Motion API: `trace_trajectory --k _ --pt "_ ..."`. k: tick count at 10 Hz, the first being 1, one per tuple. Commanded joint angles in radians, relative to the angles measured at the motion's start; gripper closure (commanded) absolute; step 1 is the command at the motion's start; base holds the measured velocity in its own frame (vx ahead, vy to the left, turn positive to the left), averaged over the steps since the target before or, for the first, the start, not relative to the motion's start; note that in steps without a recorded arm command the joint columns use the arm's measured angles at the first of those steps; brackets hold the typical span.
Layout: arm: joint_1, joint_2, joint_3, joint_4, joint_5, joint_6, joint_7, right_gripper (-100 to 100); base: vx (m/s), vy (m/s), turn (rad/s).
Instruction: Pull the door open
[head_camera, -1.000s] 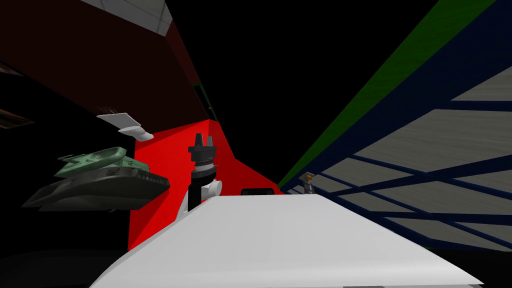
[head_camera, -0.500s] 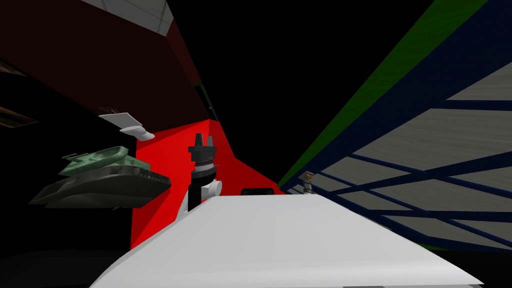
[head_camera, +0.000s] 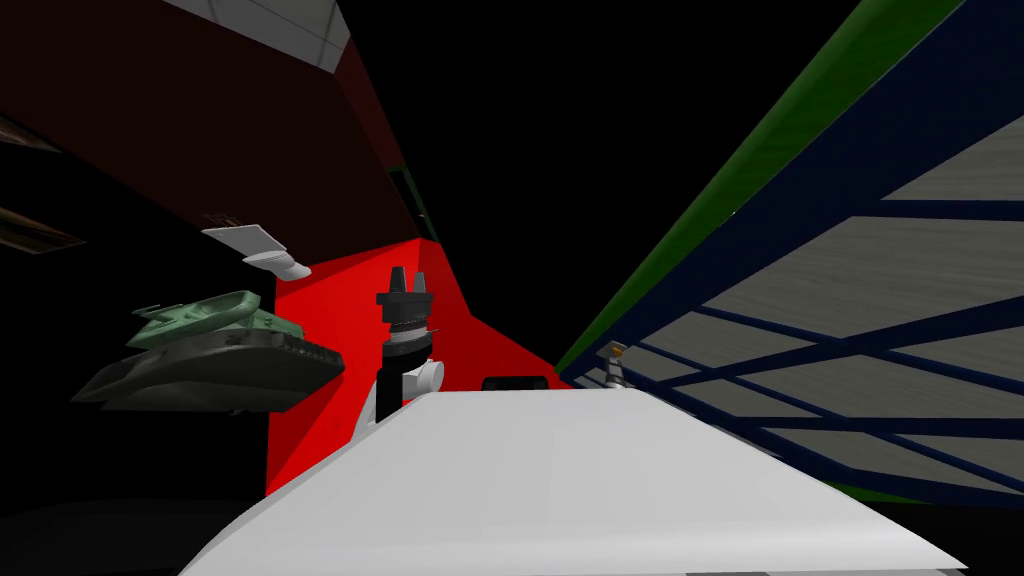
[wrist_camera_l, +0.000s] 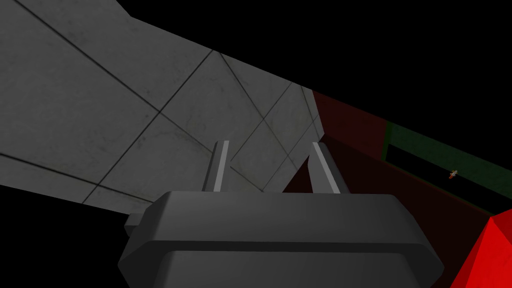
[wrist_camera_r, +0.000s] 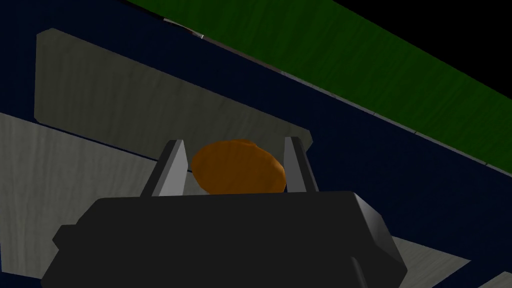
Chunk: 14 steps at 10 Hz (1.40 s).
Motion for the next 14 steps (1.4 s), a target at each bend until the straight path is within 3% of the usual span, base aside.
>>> trace_trajectory --k 1,14 --pt "-0.006 -0.004 0.008 0.003 -0.011 -0.002 -0.050 100 -0.024 0.001 0.005" --pt "-0.054 -0.033 0.071 0.037 -0.080 0.004 -0.369 100 -0.026 0.001 0.006"
